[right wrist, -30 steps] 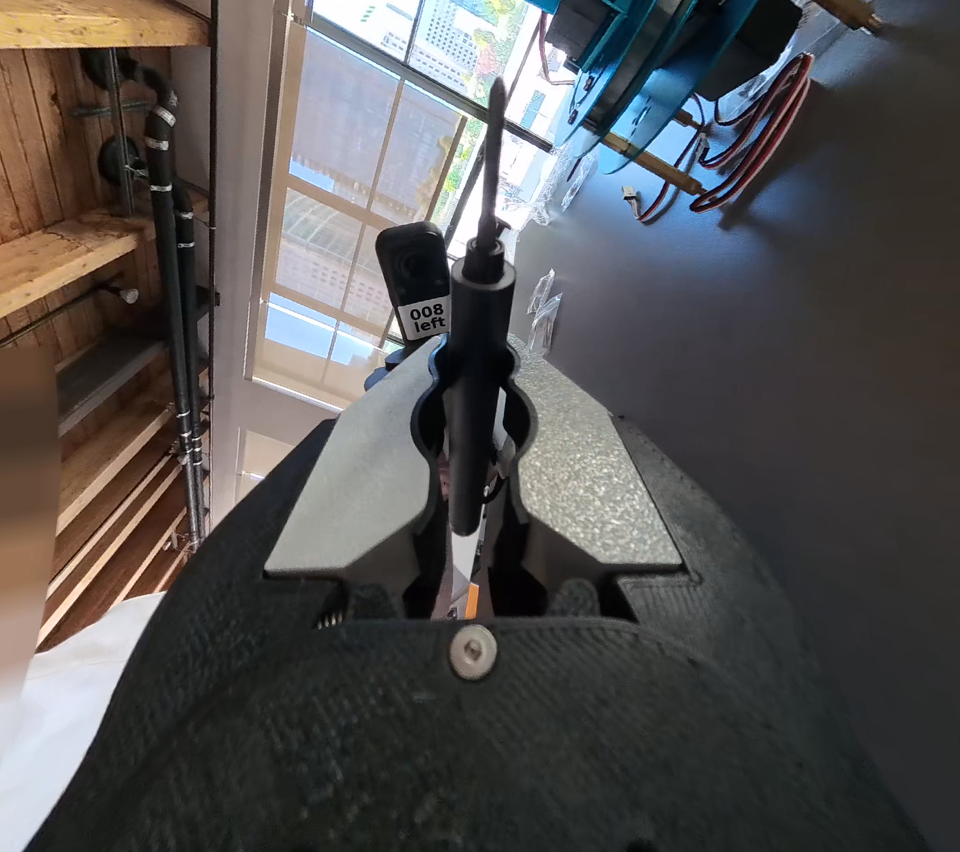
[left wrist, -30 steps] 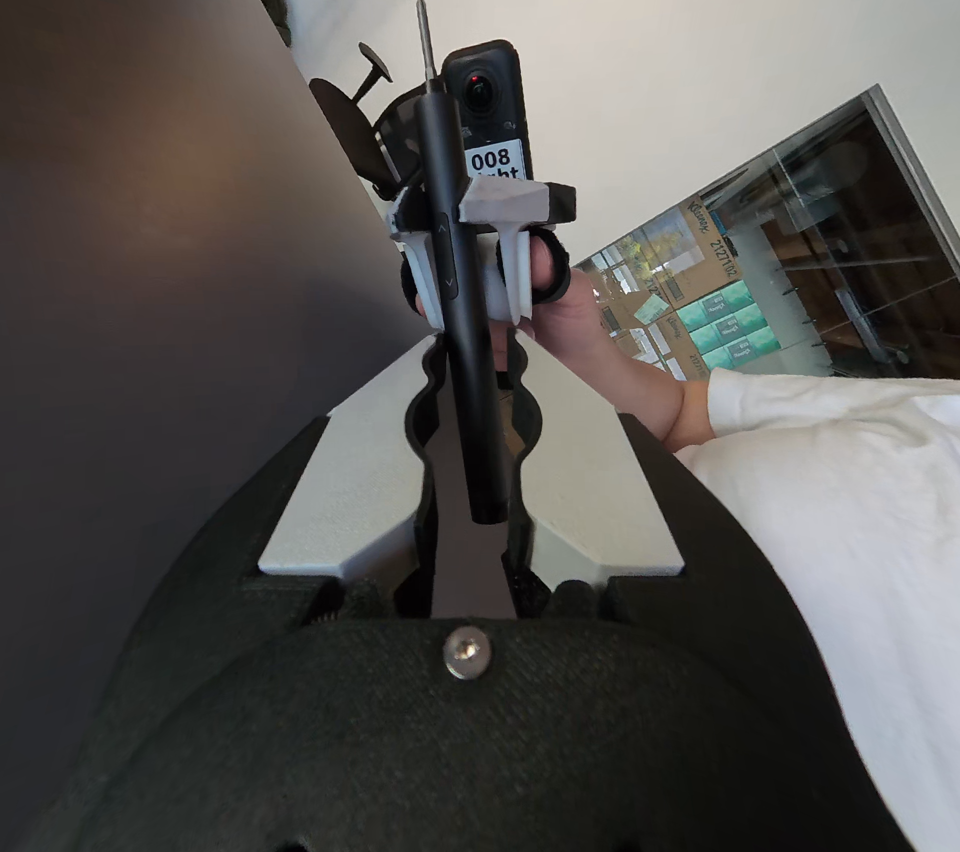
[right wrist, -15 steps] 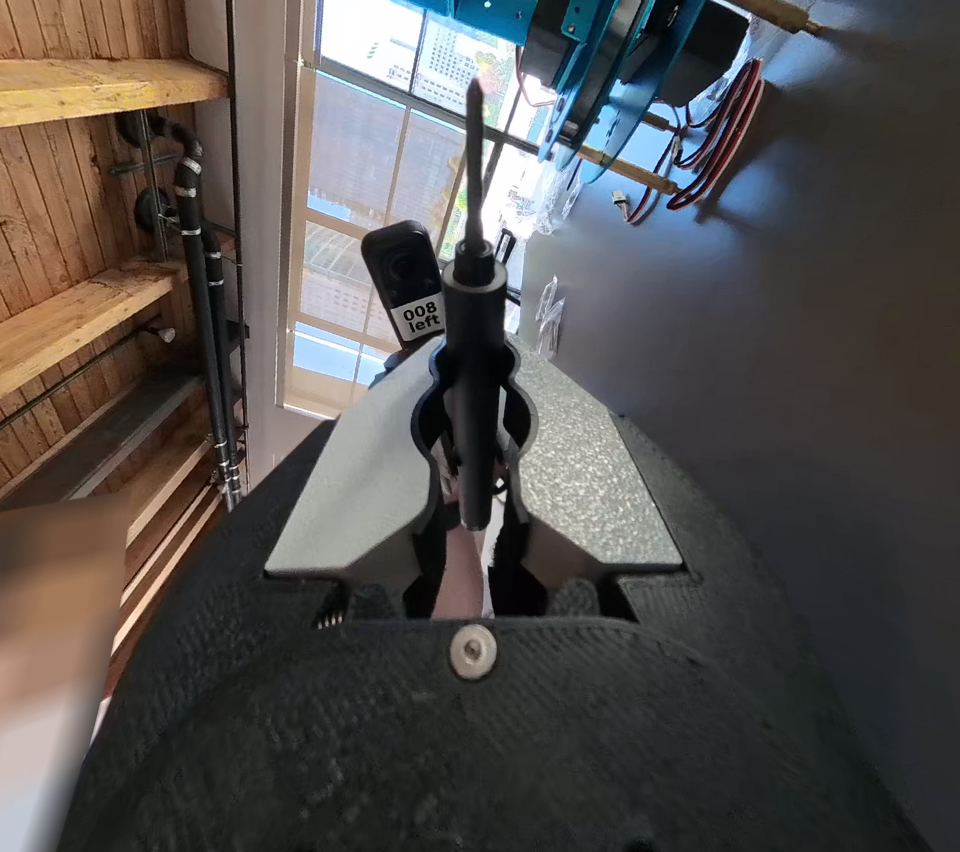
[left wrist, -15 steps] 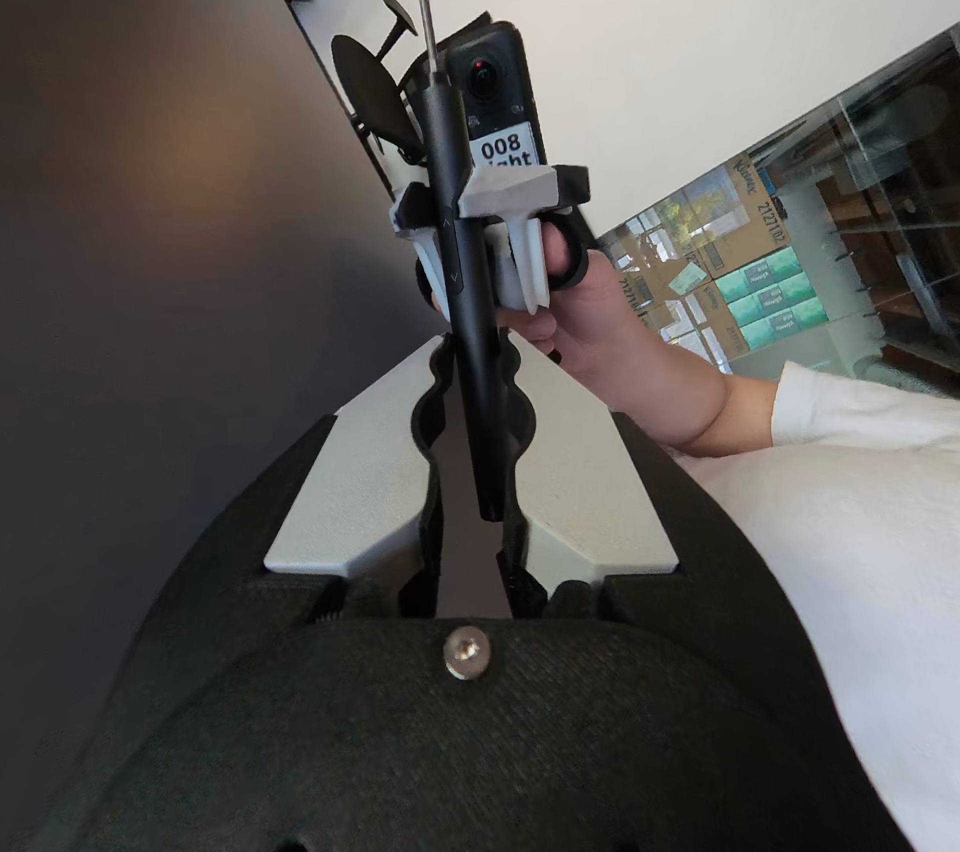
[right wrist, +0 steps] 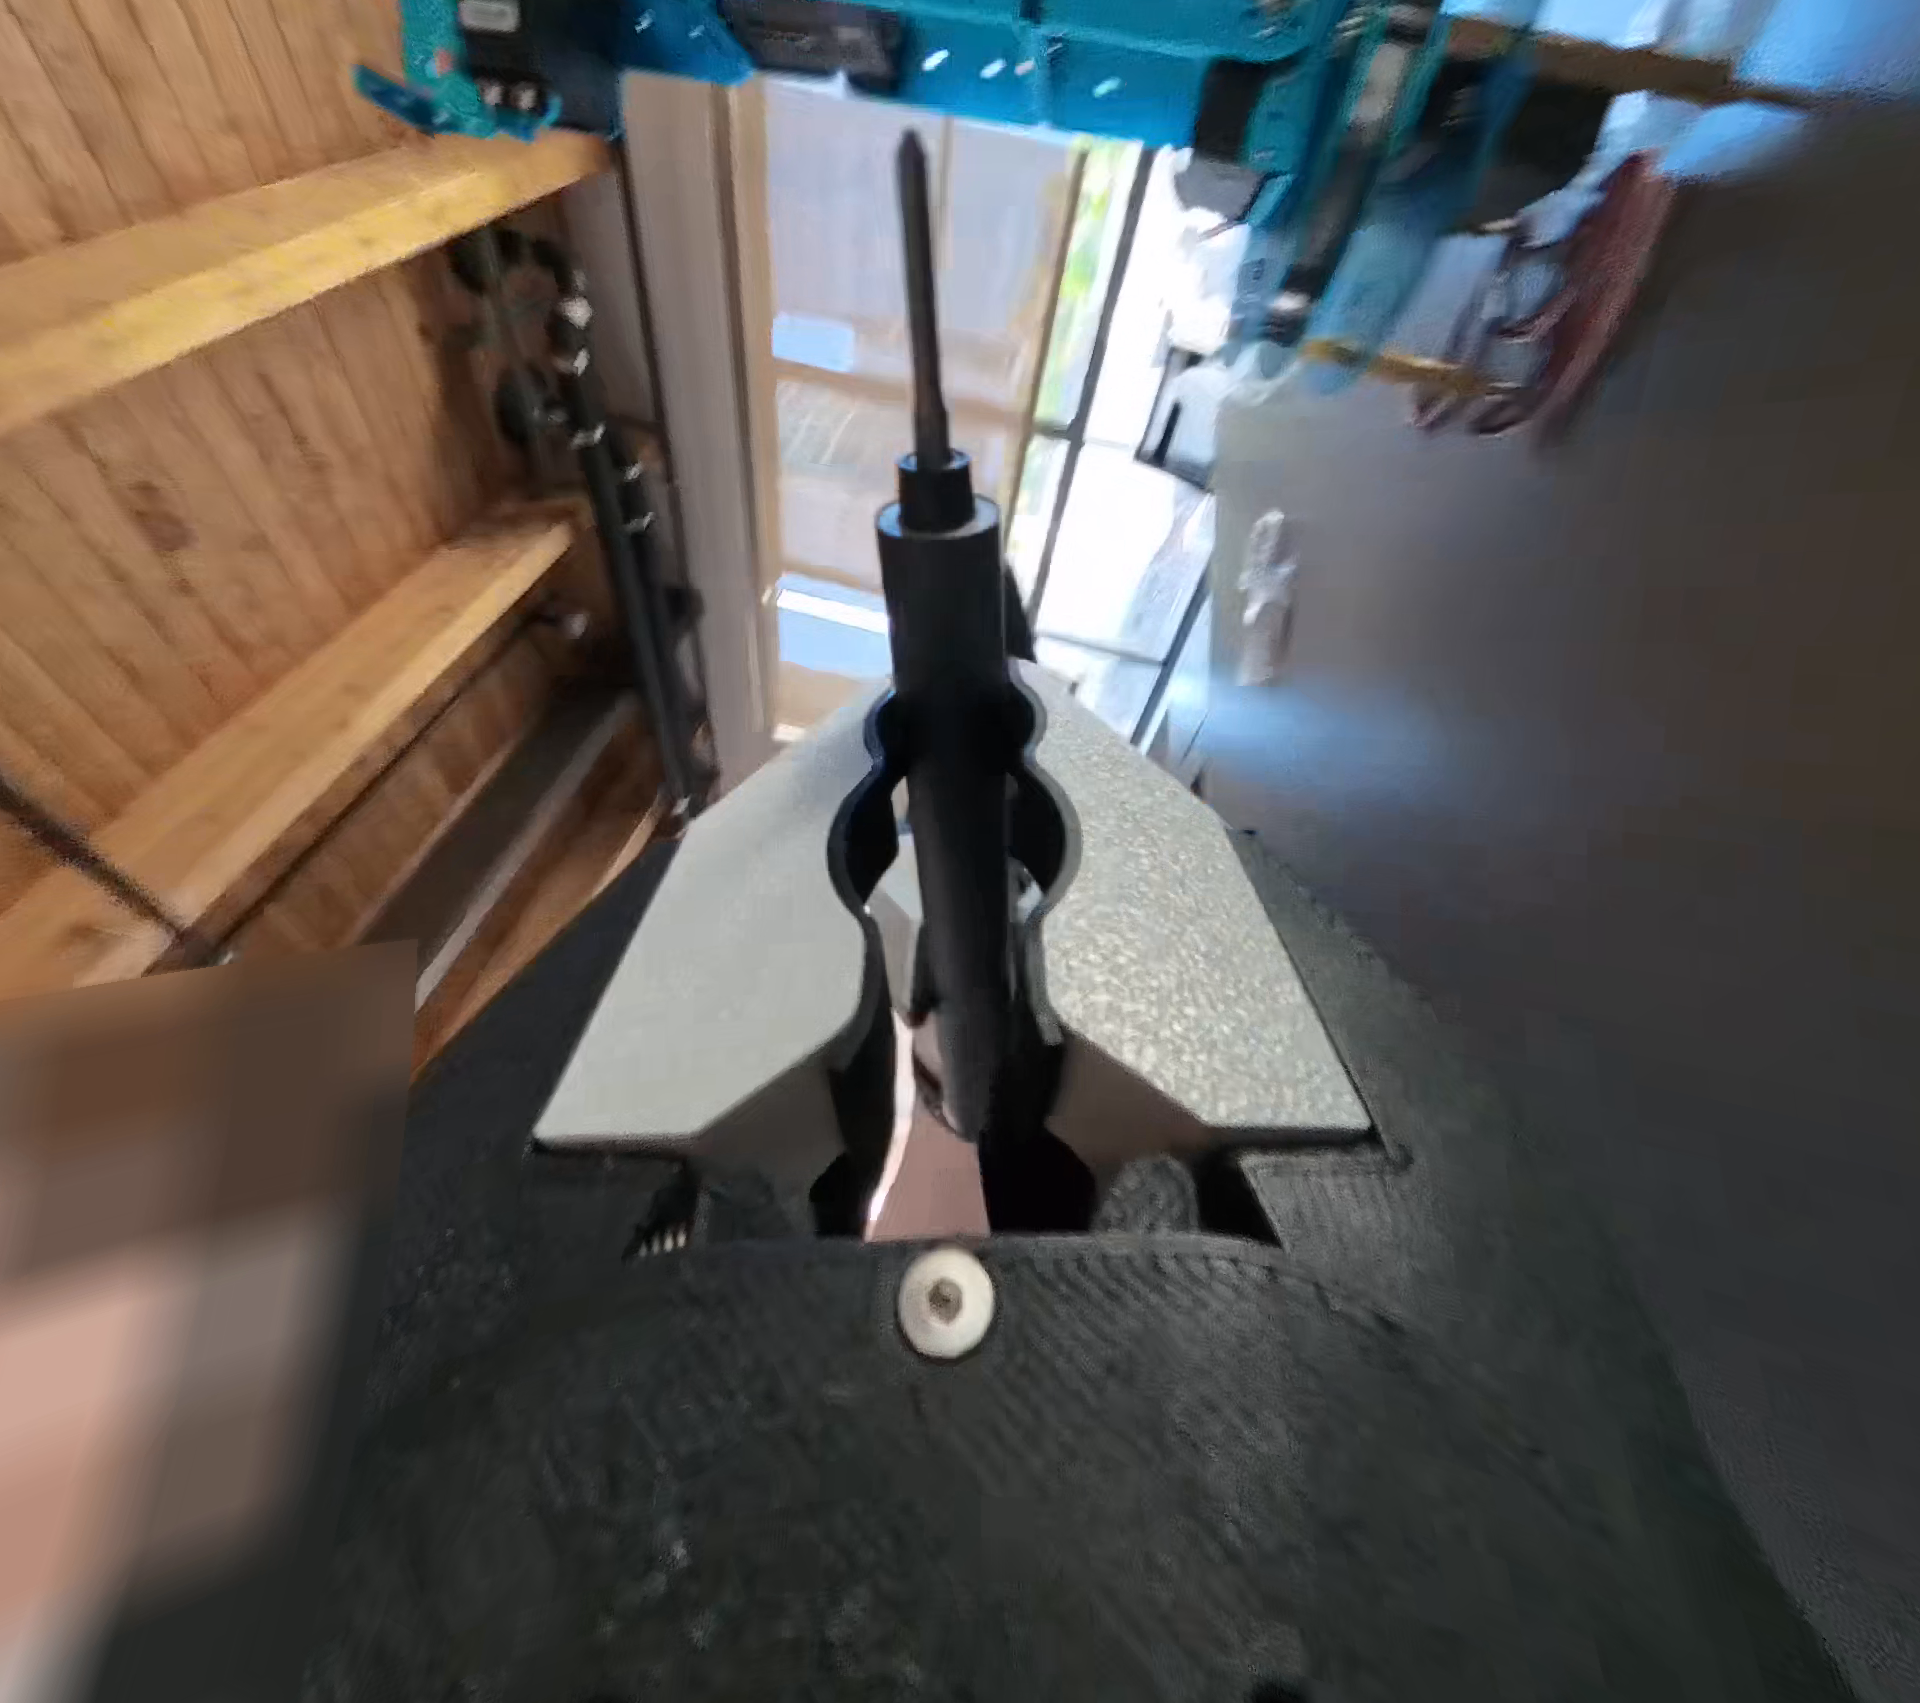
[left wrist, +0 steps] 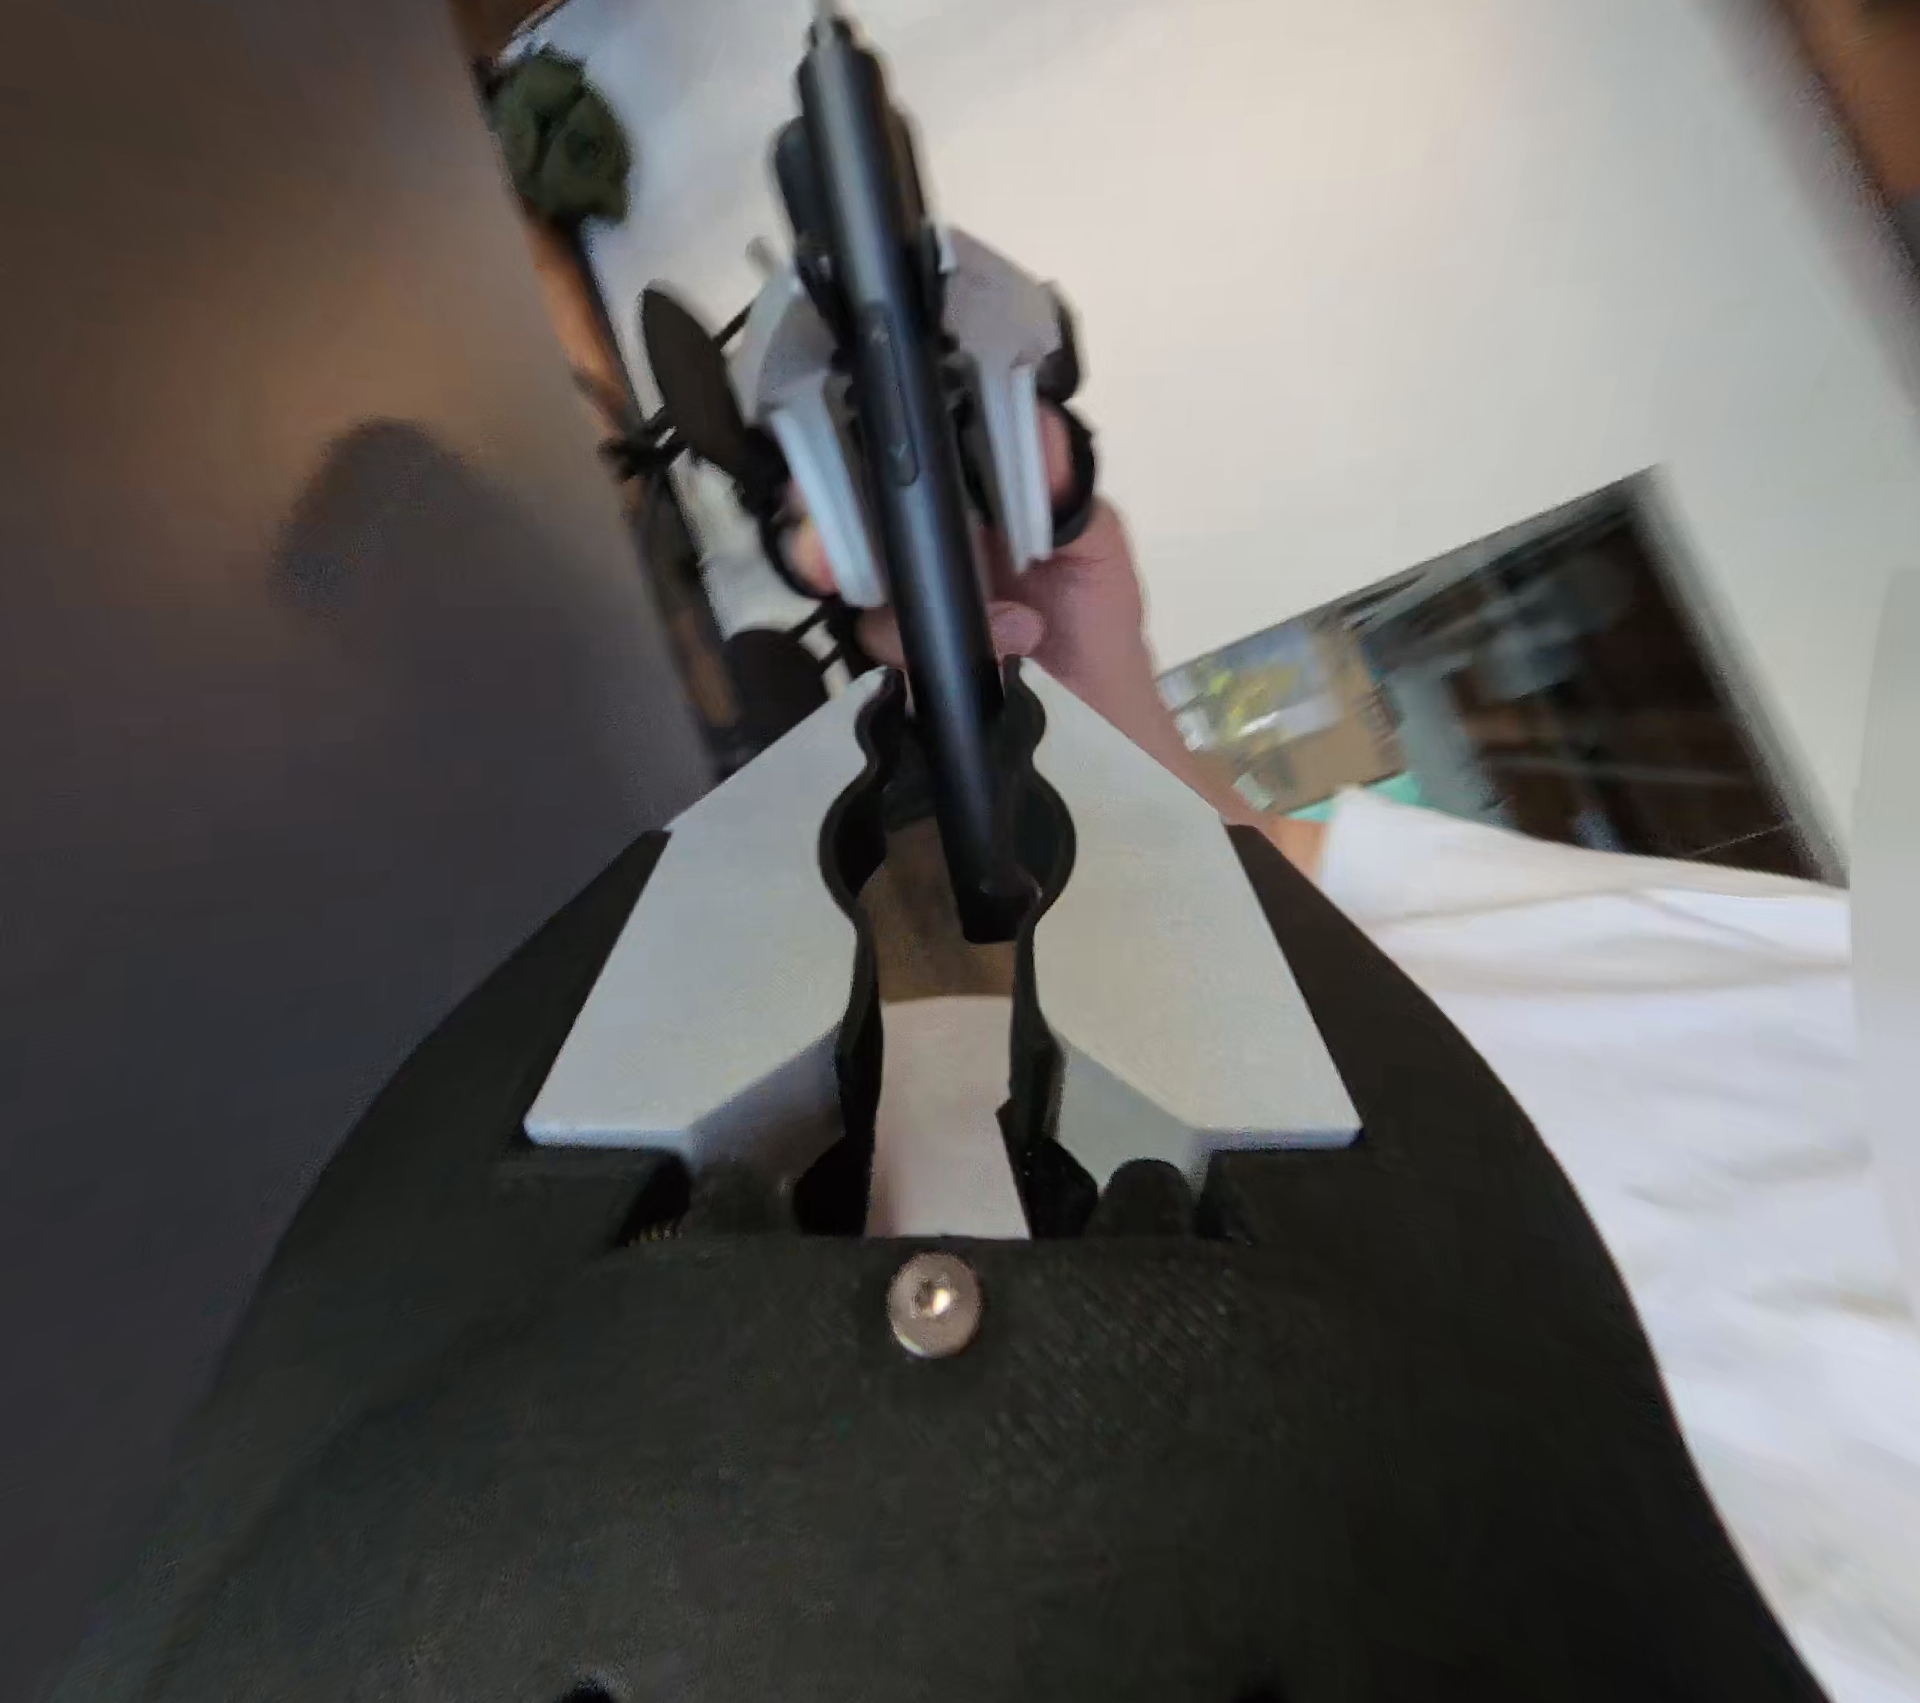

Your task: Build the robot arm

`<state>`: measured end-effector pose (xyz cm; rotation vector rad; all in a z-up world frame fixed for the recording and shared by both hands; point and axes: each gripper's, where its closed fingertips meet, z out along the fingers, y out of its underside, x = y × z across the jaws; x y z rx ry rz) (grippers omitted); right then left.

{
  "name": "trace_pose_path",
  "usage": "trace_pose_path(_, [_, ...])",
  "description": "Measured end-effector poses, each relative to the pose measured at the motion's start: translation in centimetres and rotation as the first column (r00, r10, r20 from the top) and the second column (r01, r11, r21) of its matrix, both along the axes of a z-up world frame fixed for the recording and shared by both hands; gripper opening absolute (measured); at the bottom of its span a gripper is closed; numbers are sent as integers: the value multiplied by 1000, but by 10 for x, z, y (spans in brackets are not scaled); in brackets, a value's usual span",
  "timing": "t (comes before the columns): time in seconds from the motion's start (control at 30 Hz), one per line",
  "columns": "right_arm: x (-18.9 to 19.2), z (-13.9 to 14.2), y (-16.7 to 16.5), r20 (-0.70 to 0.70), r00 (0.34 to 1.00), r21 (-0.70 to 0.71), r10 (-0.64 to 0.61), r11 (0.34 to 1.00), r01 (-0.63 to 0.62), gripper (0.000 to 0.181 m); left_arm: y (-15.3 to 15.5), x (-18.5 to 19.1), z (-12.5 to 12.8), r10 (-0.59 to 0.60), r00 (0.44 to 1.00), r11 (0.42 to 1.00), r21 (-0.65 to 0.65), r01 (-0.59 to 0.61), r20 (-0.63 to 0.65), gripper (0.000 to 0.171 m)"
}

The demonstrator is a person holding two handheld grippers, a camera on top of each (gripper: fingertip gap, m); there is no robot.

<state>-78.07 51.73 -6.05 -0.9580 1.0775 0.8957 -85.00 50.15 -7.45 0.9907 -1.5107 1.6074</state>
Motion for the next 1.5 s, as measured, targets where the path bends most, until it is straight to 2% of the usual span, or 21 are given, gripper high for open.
trace_pose_path(0.07, [3,13,-5,93,992,-22,89,996,-87,16,-6,13,17,91,994,995,-56,-88,53,16])
trace_pose_path(0.2, [10,18,-35,306,915,-165,262,961,-220,15,-16,21,16,247,940,968,-8,-252,235,35])
trace_pose_path(0.3, [15,37,-56,384,848,-235,365,927,-293,15,-18,29,18,439,848,882,39,-470,296,42])
trace_pose_path(0.43, [16,58,-70,522,657,-431,544,833,-347,15,-30,48,50,562,723,776,46,-629,401,47])
trace_pose_path(0.57, [7,53,-71,570,436,-579,697,717,-389,16,-52,77,100,652,639,722,-79,-687,408,42])
trace_pose_path(0.67, [14,37,-62,583,344,-637,736,677,-368,16,-63,105,104,626,618,704,-5,-710,475,42])
trace_pose_path(0.73, [26,28,-54,594,333,-652,732,681,-334,16,-64,122,99,599,607,676,77,-733,522,40])
trace_pose_path(0.8, [36,21,-49,595,305,-678,743,668,-305,16,-60,138,100,593,561,630,100,-770,577,26])
trace_pose_path(0.87, [48,13,-48,588,251,-730,769,638,-244,16,-57,153,105,582,508,596,92,-798,635,18])
trace_pose_path(0.9, [54,11,-49,592,222,-747,775,631,-211,16,-60,158,105,559,509,606,97,-790,655,3])
trace_pose_path(0.97, [67,7,-50,591,181,-769,786,617,-168,16,-66,171,101,523,544,628,135,-766,656,2])
trace_pose_path(1.03, [79,3,-52,585,171,-780,793,608,-151,16,-70,183,98,496,575,629,187,-754,650,2])
trace_pose_path(1.07, [87,2,-53,585,169,-781,793,607,-146,16,-69,189,98,486,570,610,210,-764,663,3])
trace_pose_path(1.13, [103,1,-55,580,151,-794,801,597,-113,16,-68,204,91,458,560,545,279,-790,691,25])
trace_pose_path(1.17, [110,0,-56,576,127,-804,807,588,-87,16,-69,211,86,436,563,523,312,-794,702,20])
trace_pose_path(1.2, [118,-2,-59,570,102,-814,815,577,-60,16,-75,217,85,416,565,526,317,-789,713,4])
trace_pose_path(1.23, [126,-3,-62,563,78,-823,823,567,-36,17,-80,224,85,421,559,524,312,-793,714,1])
trace_pose_path(1.33, [151,-2,-75,571,20,-821,821,572,-10,17,-91,246,87,473,513,475,283,-833,716,1])
trace_pose_path(1.43, [171,-2,-95,578,-51,-816,815,577,-29,17,-102,265,87,528,451,389,267,-882,720,0])
trace_pose_path(1.5, [188,2,-106,602,-98,-797,793,604,-11,17,-112,278,90,574,403,348,233,-908,713,0])
